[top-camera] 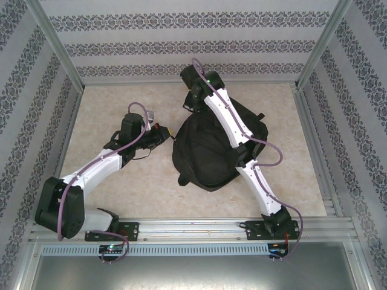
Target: Pack the student bag
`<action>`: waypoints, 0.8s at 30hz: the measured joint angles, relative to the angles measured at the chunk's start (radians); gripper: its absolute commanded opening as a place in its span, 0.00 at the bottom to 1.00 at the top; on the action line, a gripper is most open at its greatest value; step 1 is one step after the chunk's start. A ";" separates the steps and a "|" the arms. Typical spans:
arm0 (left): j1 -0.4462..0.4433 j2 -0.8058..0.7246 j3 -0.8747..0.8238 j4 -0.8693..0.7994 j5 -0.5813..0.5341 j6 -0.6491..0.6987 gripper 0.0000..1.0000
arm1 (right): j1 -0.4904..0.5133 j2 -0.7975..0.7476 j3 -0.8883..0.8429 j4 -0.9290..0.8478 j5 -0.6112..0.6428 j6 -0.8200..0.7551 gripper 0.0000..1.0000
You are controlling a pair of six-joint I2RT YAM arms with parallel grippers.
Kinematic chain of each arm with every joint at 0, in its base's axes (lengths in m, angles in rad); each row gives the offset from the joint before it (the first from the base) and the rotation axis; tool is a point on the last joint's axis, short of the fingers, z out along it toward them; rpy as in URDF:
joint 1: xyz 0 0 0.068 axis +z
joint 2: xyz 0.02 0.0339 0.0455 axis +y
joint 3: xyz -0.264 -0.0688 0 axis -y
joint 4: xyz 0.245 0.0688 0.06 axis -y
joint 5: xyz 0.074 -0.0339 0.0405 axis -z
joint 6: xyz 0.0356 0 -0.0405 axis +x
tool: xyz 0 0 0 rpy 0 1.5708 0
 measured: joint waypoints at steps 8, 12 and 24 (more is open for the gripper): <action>0.000 0.000 0.001 -0.005 0.000 0.007 0.00 | 0.035 0.000 0.000 0.000 -0.051 0.037 0.41; 0.000 0.000 0.001 -0.005 -0.001 0.008 0.00 | 0.085 0.000 0.000 0.000 -0.068 0.076 0.43; 0.000 0.000 0.001 -0.005 -0.002 0.011 0.00 | 0.130 0.046 0.000 0.000 -0.083 0.124 0.46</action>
